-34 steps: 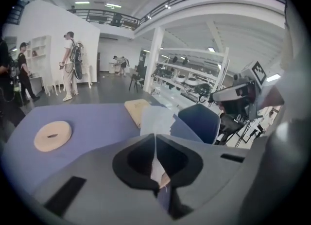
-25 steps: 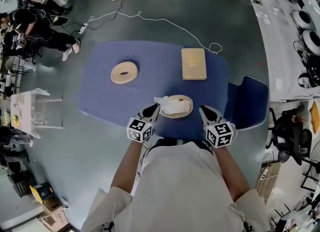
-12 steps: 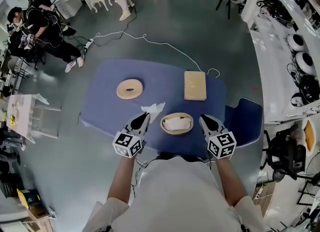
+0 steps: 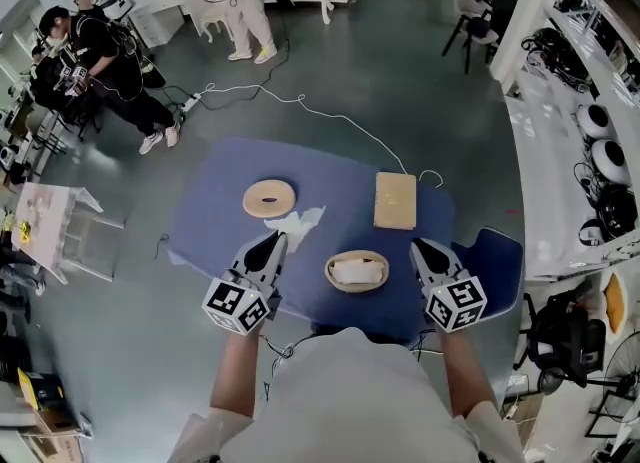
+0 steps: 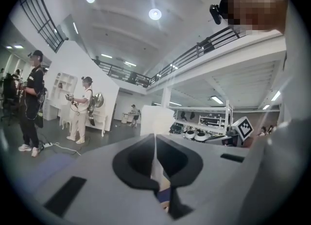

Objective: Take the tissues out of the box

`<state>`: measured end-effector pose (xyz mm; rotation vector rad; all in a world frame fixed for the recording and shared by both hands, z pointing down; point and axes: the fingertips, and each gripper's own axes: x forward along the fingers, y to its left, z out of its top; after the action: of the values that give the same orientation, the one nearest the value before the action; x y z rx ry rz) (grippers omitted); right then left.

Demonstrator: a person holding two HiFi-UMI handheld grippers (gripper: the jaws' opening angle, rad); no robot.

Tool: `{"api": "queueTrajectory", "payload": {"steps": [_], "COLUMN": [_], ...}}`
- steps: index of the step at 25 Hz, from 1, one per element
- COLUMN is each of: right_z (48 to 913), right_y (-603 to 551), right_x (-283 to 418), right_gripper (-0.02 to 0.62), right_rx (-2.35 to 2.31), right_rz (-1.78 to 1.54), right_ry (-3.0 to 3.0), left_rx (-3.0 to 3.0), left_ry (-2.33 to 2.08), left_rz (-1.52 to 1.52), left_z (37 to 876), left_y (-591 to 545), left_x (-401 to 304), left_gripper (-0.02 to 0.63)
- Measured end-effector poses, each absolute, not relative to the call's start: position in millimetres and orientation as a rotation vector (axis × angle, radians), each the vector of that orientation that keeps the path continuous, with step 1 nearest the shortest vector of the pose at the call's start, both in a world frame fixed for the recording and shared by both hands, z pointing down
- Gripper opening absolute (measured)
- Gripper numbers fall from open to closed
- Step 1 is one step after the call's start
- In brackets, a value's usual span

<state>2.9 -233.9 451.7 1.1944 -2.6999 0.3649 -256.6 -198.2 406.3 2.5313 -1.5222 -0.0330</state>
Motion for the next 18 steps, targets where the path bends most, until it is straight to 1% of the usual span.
{"api": "queueTrajectory", "payload": {"steps": [8, 18], "right_z": [413, 402], "right_y": [-244, -253], "right_x": [1, 15], "right_gripper": [0.038, 0.038], "right_rx": [1.216, 1.243], "right_rz": [0.176, 0.139], "right_ry": [-2.739, -2.762], "left_rx": [2.558, 2.560], "left_ry": [-1.590, -1.605], "left_rz": [-0.082, -0.099], "left_z": [376, 376], "left_y": [-198, -206], "left_x": [-267, -259], "left_gripper": [0.012, 0.014]}}
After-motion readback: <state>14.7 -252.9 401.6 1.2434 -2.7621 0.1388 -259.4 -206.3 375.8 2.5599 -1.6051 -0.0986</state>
